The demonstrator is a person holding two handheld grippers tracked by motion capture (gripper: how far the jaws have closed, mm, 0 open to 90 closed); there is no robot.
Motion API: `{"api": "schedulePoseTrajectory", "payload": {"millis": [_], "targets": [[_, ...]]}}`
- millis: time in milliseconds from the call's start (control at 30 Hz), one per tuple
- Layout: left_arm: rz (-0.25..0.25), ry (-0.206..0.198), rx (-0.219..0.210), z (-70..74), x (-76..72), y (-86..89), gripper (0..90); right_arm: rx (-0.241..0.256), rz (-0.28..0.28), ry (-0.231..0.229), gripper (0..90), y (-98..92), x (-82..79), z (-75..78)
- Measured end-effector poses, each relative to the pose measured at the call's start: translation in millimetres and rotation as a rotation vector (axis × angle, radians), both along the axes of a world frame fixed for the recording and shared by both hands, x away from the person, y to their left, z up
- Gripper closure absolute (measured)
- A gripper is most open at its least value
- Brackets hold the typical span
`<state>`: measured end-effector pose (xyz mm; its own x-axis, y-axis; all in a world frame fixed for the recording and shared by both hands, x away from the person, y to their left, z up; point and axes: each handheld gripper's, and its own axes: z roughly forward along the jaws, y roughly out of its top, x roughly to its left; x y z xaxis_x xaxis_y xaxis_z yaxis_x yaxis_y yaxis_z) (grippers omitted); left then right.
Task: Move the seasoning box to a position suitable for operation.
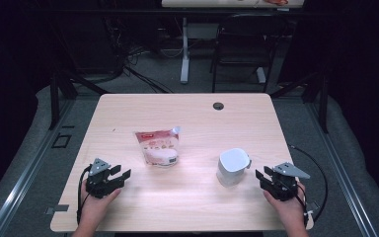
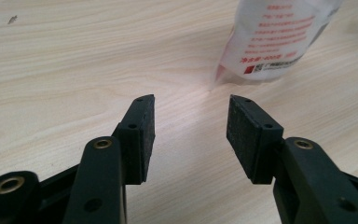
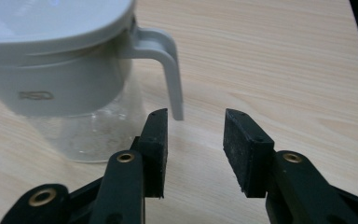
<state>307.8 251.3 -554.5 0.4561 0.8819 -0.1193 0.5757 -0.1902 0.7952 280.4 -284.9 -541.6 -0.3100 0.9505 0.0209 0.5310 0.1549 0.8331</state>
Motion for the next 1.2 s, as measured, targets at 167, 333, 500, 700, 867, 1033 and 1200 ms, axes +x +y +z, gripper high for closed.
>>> {"api": "schedulePoseTrajectory", "payload": {"millis": [167, 333, 500, 700, 867, 1033, 1200], "targets": [[0.024, -0.025, 0.031, 1.1, 0.8, 0.5, 54.4, 0.008, -0.002, -0.007, 64.9, -3.4, 1.1, -3.1], [0.009, -0.024, 0.033, -0.3, -1.5, 2.2, 58.2, 0.020, 0.015, 0.005, 63.5, -3.4, 5.9, -4.7], [0.015, 0.014, -0.007, -1.1, -2.5, 6.1, 61.5, 0.006, 0.024, -0.010, 66.2, -1.3, 9.0, -3.3], [0.013, 0.005, 0.005, -0.5, -6.2, 7.5, 61.3, -0.034, 0.056, -0.045, 69.4, 4.9, 17.1, -2.6], [0.003, -0.004, 0.007, -1.3, -6.3, 4.7, 61.6, -0.011, 0.079, -0.014, 67.8, 6.4, 26.0, -5.1], [-0.010, 0.004, 0.014, -1.0, -5.9, 3.6, 63.8, -0.011, 0.111, 0.028, 68.9, 9.1, 31.5, -11.4], [-0.002, -0.003, 0.007, -1.4, -7.1, 4.5, 65.2, 0.009, 0.133, 0.019, 73.5, 11.9, 37.7, -11.6]]}}
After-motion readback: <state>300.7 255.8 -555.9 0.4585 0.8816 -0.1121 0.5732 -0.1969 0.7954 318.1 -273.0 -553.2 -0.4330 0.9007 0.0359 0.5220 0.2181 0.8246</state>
